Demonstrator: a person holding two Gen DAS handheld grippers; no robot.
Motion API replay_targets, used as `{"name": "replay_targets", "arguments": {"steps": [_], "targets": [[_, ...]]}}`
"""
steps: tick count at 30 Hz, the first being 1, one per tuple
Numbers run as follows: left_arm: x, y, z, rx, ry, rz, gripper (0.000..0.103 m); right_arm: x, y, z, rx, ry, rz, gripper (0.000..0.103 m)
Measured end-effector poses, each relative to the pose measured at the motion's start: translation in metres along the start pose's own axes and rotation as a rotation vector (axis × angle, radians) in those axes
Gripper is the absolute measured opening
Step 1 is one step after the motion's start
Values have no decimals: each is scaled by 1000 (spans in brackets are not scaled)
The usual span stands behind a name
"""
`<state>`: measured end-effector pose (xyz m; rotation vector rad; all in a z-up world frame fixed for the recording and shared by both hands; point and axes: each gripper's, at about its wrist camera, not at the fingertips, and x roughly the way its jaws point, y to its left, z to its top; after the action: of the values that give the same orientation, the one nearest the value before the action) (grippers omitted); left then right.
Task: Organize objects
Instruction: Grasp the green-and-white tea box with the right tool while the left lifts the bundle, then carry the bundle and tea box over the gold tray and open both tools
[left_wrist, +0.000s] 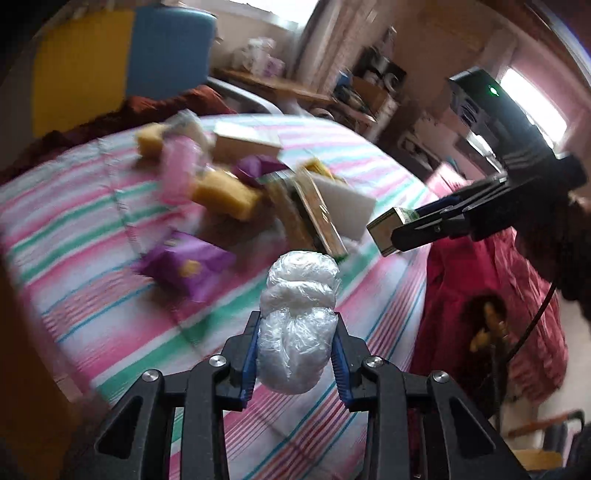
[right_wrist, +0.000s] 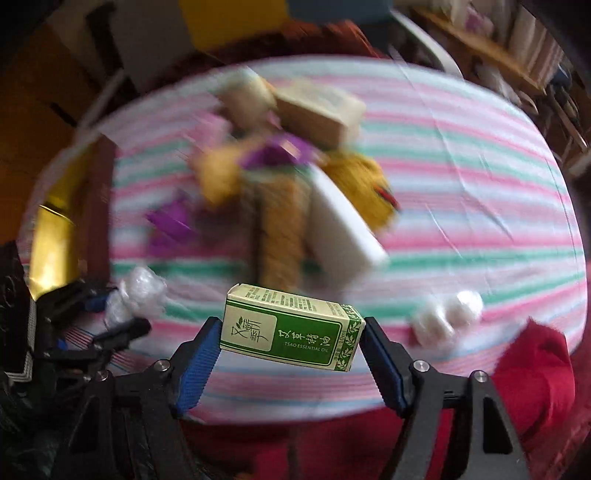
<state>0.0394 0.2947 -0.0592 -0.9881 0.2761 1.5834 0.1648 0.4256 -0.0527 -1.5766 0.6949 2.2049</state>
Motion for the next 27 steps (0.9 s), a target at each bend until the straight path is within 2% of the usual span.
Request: {"name": "replay_targets", "arguments": {"steps": [2, 6, 8, 10, 12, 17, 19, 20, 22, 24, 27], "targets": [[-20, 8, -1, -32, -40, 33, 35, -4, 26, 4, -33, -52, 52, 77], [-71, 38, -9, -130, -137, 136, 35, -19, 84, 37, -124, -130, 146, 77], [-105, 60, -18, -201, -196, 217, 35, -30, 105, 53, -164, -164, 193, 77], [-129, 77, -28, -254, -233, 280, 36, -32, 132, 54, -197, -185, 254, 77], [-156, 98, -44, -313, -258, 390, 36, -26, 169, 60, -243, -190, 317, 77], [-198, 139, -93, -444, -293, 582, 37, -5, 240, 59, -341, -144, 409, 79], [-210, 152, -113, -492, -293, 627, 43, 4, 258, 55, -363, -125, 419, 81], [-215, 156, -122, -512, -291, 643, 47, 10, 269, 52, -372, -111, 417, 85], [-221, 158, -135, -534, -292, 677, 68, 22, 279, 49, -388, -102, 408, 87], [-227, 159, -146, -550, -305, 694, 77, 27, 287, 47, -395, -98, 413, 87], [-232, 152, -158, -566, -315, 732, 79, 23, 288, 38, -406, -118, 403, 87]]}}
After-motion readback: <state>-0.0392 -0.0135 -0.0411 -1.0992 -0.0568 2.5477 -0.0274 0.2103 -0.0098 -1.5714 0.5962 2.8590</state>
